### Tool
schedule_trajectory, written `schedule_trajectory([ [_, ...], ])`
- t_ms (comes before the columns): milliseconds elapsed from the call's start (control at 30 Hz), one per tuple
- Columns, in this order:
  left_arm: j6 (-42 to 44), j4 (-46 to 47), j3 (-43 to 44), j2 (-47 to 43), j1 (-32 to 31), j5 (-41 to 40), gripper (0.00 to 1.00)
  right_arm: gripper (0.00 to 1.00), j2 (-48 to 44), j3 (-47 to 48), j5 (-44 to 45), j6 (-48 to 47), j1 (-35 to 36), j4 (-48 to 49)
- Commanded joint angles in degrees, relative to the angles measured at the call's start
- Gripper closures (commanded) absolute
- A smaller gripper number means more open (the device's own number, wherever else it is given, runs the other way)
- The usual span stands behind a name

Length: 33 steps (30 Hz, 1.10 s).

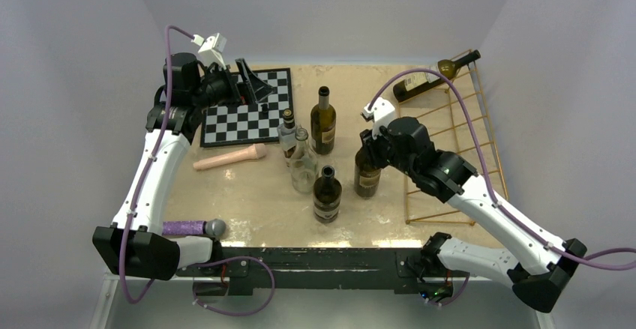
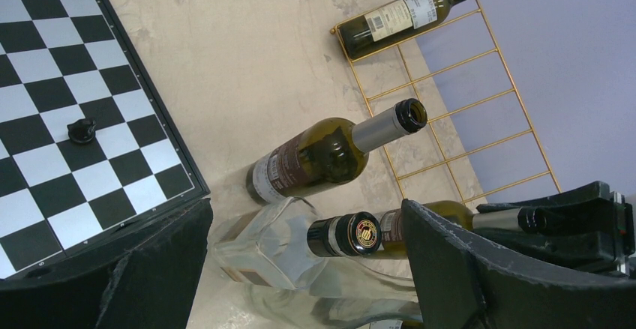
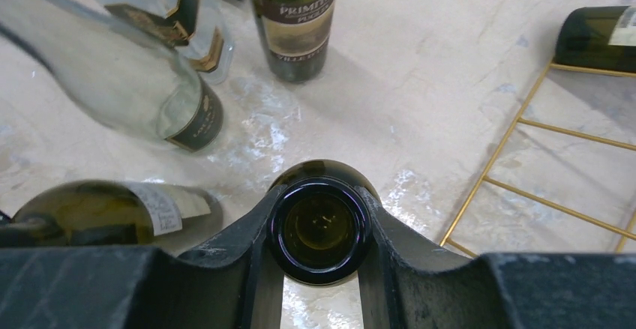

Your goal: Put the wine bottle on the wine rack

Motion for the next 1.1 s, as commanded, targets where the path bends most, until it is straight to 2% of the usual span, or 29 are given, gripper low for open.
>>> schedule_trajectory([
  [0,0.6,1.0,2.2,-0.6,0.4,-0.2,0.01,1.00,2.2,9.6,5.7,-0.7,-2.5,4.2],
  [133,1.1,-0.1,2.6,-1.2,0.4,-0.8,0.01,1.00,4.3,14.4,0.5,2.4,-10.7,3.2],
  [300,2.2,-1.0,2.7,-2.3,0.4,-2.1,0.01,1.00,6.8,17.9,2.0,1.9,-16.7,4.6],
  [600,2.3,-1.6,2.3,-3.3,0.4,-2.6,0.01,1.00,12.6,22.1,1.9,11.5,-29.8,9.5],
  [1067,2.8,-3.0,2.4,-3.6,0.4,-3.7,0.01,1.00,28.2,34.2,1.8,20.8,-41.0,13.2],
])
